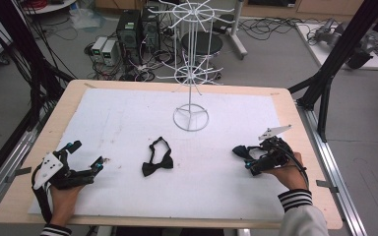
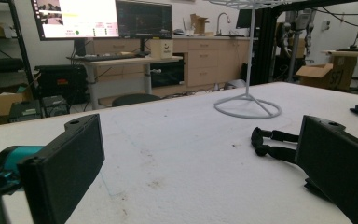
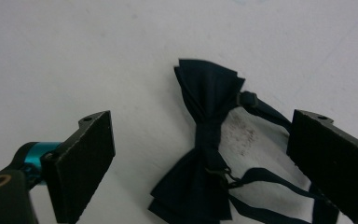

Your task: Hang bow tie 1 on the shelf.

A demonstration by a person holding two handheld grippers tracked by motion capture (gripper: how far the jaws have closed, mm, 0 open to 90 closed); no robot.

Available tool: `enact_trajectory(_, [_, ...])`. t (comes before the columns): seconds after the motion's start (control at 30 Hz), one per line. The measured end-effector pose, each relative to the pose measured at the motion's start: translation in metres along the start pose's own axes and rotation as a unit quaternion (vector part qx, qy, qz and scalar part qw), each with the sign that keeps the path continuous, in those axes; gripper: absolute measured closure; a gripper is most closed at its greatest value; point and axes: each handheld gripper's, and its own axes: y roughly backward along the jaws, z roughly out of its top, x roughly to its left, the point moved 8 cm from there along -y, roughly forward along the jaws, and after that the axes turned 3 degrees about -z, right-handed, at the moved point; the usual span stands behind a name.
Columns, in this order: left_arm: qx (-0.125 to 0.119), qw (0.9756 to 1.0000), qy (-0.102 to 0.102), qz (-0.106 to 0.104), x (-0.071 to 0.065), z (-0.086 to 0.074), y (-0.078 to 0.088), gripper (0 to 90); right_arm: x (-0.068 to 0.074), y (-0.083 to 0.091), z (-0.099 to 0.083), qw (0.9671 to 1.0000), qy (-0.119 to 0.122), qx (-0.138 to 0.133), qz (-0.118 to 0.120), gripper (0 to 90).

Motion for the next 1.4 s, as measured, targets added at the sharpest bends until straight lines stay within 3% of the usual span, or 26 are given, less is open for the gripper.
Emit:
enact_trajectory(0.1, [0.0,1.0,0.0,0.001,0.0,0.0,0.0,1.7,0.0,-0.004,-0.001,0.9999,-0.009,0.011,0.004,8.2])
enact_trajectory(0.17, [0.0,1.0,0.0,0.002,0.0,0.0,0.0,1.7,0.0,-0.004,-0.001,0.9998,-0.007,0.017,0.01,17.7])
enact_trajectory(0.33, [0.0,1.0,0.0,0.002,0.0,0.0,0.0,1.7,-0.002,-0.008,-0.002,0.9996,-0.01,0.023,0.009,17.6])
enact_trajectory(0.5, [0.0,1.0,-0.001,0.002,0.0,0.0,0.0,1.7,-0.005,-0.011,-0.003,0.9992,-0.011,0.038,0.005,24.8])
enact_trajectory(0.77, [0.001,1.0,-0.002,0.002,0.0,0.0,0.0,1.7,-0.007,-0.015,-0.003,0.9985,-0.006,0.055,-0.006,42.8])
enact_trajectory(0.87, [0.001,1.0,-0.002,0.002,0.0,0.0,0.0,1.7,-0.009,-0.016,-0.004,0.9981,-0.014,0.059,-0.007,46.9])
enact_trajectory(1.4, [0.002,1.0,-0.003,0.003,0.0,0.0,0.0,1.7,-0.005,-0.027,-0.007,0.9951,-0.011,0.098,0.002,61.9])
